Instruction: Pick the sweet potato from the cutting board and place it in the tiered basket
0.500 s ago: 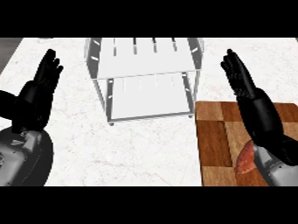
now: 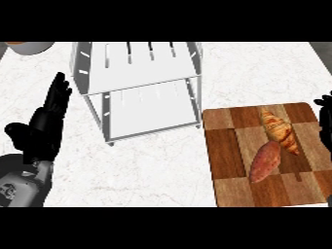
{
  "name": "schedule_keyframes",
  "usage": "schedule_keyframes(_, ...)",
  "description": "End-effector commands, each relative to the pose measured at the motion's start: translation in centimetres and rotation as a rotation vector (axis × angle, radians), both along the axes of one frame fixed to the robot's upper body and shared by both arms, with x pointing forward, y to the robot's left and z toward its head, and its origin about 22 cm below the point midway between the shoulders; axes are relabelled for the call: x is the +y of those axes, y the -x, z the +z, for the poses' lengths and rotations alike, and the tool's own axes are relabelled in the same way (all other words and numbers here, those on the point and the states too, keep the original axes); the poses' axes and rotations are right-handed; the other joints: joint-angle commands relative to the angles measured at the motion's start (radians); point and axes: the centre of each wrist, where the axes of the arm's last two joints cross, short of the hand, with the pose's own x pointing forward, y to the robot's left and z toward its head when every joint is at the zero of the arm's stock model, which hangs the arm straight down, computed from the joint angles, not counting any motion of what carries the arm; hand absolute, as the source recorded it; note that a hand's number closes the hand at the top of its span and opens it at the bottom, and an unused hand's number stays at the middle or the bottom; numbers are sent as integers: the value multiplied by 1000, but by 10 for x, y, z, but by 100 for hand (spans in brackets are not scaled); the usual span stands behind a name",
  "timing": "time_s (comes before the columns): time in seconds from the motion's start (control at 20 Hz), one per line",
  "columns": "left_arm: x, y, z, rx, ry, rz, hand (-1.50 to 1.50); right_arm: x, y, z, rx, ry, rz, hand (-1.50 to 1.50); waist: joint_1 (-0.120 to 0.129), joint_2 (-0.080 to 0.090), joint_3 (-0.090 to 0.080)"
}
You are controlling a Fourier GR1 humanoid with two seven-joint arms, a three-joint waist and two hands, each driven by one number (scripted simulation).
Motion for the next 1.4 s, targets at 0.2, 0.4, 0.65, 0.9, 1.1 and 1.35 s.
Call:
schedule_keyframes(0.2, -17, 16, -23, -3, 11, -24, 0, -65, 92, -47, -81, -268, 225, -150, 23, 0, -11)
schedule_keyframes(0.4, -19, 11, -15, -14, -8, -23, 0, -118, 151, -23, -18, -52, 261, -150, 24, -2, -14)
schedule_keyframes(0.65, -27, 15, -24, -6, -4, -42, 0, -152, 153, 40, 242, 454, 257, -150, 35, 4, -18)
schedule_keyframes(0.9, -30, 21, -32, -1, -4, -50, 0, -135, 148, 103, 389, 902, 276, -150, 37, 2, -23)
schedule_keyframes(1.1, -30, 14, -27, 5, 12, -55, 0, -105, 145, 132, 491, 1099, 255, -150, 53, 6, -21)
schedule_keyframes(1.35, -34, 16, -23, -7, -5, -74, 0, -56, 144, 145, 621, 1138, 233, -150, 82, 8, -17)
